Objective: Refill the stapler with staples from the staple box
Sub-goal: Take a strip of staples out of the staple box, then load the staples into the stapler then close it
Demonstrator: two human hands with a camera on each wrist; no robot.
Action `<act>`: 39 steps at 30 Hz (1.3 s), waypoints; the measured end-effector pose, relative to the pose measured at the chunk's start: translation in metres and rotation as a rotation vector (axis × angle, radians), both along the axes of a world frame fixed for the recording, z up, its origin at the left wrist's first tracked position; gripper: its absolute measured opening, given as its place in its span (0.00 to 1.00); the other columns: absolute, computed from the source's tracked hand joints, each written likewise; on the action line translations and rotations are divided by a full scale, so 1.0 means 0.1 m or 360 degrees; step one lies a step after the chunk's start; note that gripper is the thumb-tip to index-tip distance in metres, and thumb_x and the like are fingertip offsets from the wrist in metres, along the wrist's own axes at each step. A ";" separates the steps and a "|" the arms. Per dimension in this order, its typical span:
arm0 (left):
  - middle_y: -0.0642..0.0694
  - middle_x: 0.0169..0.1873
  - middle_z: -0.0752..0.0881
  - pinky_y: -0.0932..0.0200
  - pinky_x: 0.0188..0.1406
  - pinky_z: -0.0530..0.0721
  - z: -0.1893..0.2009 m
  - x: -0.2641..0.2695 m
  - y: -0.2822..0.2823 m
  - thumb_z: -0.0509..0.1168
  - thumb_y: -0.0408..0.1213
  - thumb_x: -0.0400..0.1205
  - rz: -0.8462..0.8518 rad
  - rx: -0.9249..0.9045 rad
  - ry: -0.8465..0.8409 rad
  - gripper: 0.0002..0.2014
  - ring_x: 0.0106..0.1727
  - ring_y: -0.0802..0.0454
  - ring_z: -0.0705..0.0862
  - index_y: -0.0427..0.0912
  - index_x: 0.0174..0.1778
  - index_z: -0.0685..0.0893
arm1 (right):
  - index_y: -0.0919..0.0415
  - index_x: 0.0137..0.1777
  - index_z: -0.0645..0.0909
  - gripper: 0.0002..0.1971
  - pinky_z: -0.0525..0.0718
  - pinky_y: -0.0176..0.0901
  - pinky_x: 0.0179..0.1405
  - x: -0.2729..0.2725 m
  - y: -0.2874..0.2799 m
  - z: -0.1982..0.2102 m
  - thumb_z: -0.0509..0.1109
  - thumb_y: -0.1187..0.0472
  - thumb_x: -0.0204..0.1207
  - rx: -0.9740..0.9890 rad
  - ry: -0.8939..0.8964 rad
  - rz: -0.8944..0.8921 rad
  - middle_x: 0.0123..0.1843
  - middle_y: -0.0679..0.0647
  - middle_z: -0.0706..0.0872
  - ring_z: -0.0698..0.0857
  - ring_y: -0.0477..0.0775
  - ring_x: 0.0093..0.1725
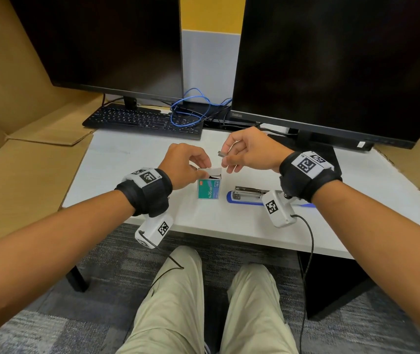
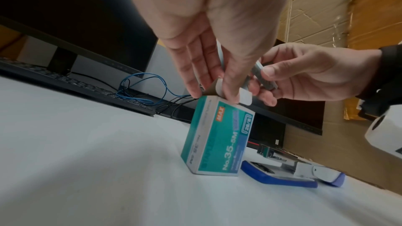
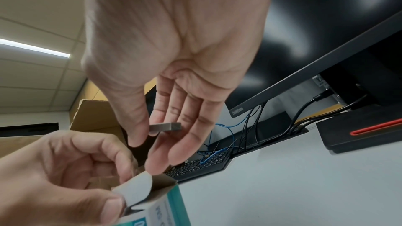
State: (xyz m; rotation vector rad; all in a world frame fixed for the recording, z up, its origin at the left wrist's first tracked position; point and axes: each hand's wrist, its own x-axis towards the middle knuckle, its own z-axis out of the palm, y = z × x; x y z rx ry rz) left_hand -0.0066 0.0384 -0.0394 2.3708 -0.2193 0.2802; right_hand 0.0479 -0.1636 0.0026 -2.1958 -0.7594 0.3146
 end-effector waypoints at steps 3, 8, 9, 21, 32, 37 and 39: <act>0.44 0.42 0.92 0.56 0.43 0.92 -0.01 0.02 0.00 0.78 0.32 0.71 -0.0012 0.0031 0.0011 0.05 0.47 0.50 0.89 0.39 0.41 0.92 | 0.68 0.56 0.83 0.11 0.93 0.53 0.48 -0.01 0.01 -0.02 0.75 0.65 0.76 -0.0019 -0.0002 0.0013 0.45 0.64 0.94 0.94 0.60 0.44; 0.44 0.44 0.92 0.51 0.47 0.92 -0.04 0.02 0.03 0.77 0.34 0.73 -0.0053 0.0122 -0.0017 0.05 0.46 0.50 0.87 0.40 0.44 0.94 | 0.68 0.57 0.83 0.11 0.93 0.52 0.47 0.00 0.00 -0.05 0.75 0.65 0.76 -0.0057 -0.0006 0.0013 0.45 0.64 0.94 0.94 0.60 0.44; 0.44 0.45 0.92 0.51 0.47 0.92 -0.05 0.01 0.04 0.76 0.35 0.73 -0.0060 0.0140 -0.0030 0.06 0.46 0.49 0.86 0.41 0.44 0.94 | 0.68 0.57 0.83 0.11 0.93 0.52 0.47 0.00 -0.01 -0.06 0.75 0.65 0.76 -0.0068 -0.0012 0.0011 0.45 0.64 0.94 0.94 0.60 0.44; 0.48 0.52 0.91 0.51 0.49 0.91 -0.04 0.00 0.03 0.74 0.36 0.75 -0.0188 0.0292 -0.0087 0.06 0.53 0.51 0.86 0.44 0.47 0.93 | 0.69 0.56 0.86 0.11 0.93 0.48 0.47 -0.01 0.00 -0.12 0.77 0.67 0.74 -0.0033 0.0030 0.0056 0.49 0.63 0.93 0.94 0.59 0.47; 0.43 0.55 0.91 0.49 0.47 0.90 -0.05 -0.03 0.01 0.75 0.37 0.75 -0.0291 0.0538 -0.0094 0.09 0.50 0.48 0.87 0.39 0.48 0.94 | 0.62 0.54 0.86 0.11 0.88 0.33 0.44 -0.02 0.01 -0.19 0.78 0.60 0.74 -0.0217 -0.0100 0.0180 0.49 0.53 0.94 0.93 0.47 0.47; 0.43 0.54 0.91 0.49 0.48 0.90 -0.03 -0.03 0.00 0.75 0.36 0.75 -0.0260 0.0600 -0.0116 0.08 0.51 0.47 0.87 0.40 0.48 0.94 | 0.60 0.54 0.87 0.11 0.85 0.26 0.46 -0.02 0.01 -0.18 0.78 0.58 0.74 -0.0288 -0.0252 0.0203 0.51 0.50 0.93 0.91 0.42 0.47; 0.44 0.54 0.91 0.48 0.50 0.89 -0.04 -0.01 0.01 0.75 0.36 0.75 -0.0210 0.0609 -0.0110 0.08 0.52 0.46 0.87 0.40 0.47 0.93 | 0.59 0.54 0.89 0.12 0.89 0.35 0.48 0.00 -0.04 -0.18 0.79 0.58 0.72 -0.0334 -0.0355 0.0154 0.50 0.51 0.93 0.90 0.44 0.46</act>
